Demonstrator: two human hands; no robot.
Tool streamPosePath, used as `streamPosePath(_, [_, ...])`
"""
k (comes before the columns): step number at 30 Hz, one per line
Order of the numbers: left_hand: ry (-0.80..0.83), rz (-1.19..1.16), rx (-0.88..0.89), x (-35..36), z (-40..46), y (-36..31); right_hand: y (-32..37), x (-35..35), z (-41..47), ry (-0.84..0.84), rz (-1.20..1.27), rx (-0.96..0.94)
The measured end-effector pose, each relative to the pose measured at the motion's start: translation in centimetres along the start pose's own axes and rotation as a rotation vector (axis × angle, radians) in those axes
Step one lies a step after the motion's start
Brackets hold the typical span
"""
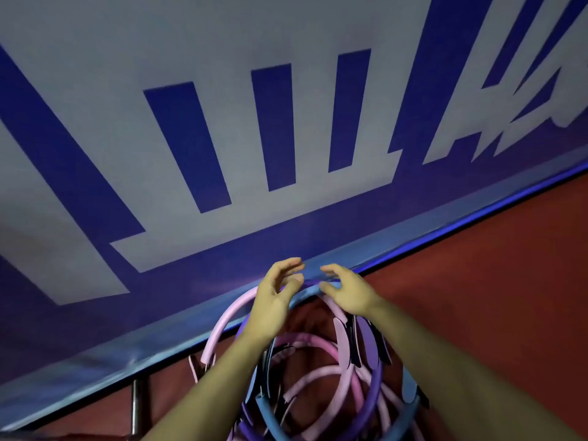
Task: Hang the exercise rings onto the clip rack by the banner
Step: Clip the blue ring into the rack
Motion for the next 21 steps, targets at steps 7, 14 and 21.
streamPosePath(7, [-0.018, 0.034, -0.028, 0.0, -0.5, 0.4, 0.1, -0.6, -1.2, 0.035, -0.492, -0.04])
streamPosePath(14, [0.056, 0.142, 0.004, 2.3, 1.2, -2.8, 4.0, -5.1, -4.3, 0.17, -0.412, -0.207])
streamPosePath(21, [0.082, 0.694, 0.024, 4.1, 2.8, -7.6, 11.3, -13.9, -6.0, 0.062, -0.392, -0.258])
Point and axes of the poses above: each hand's wrist, its own z-axis towards the middle knuckle, its own x-axis out of the palm, y = z × x, the point moved 6 cm from there along z, towards the middle knuckle, and after that the axes turned 1 degree about y, right-handed, at the moved point
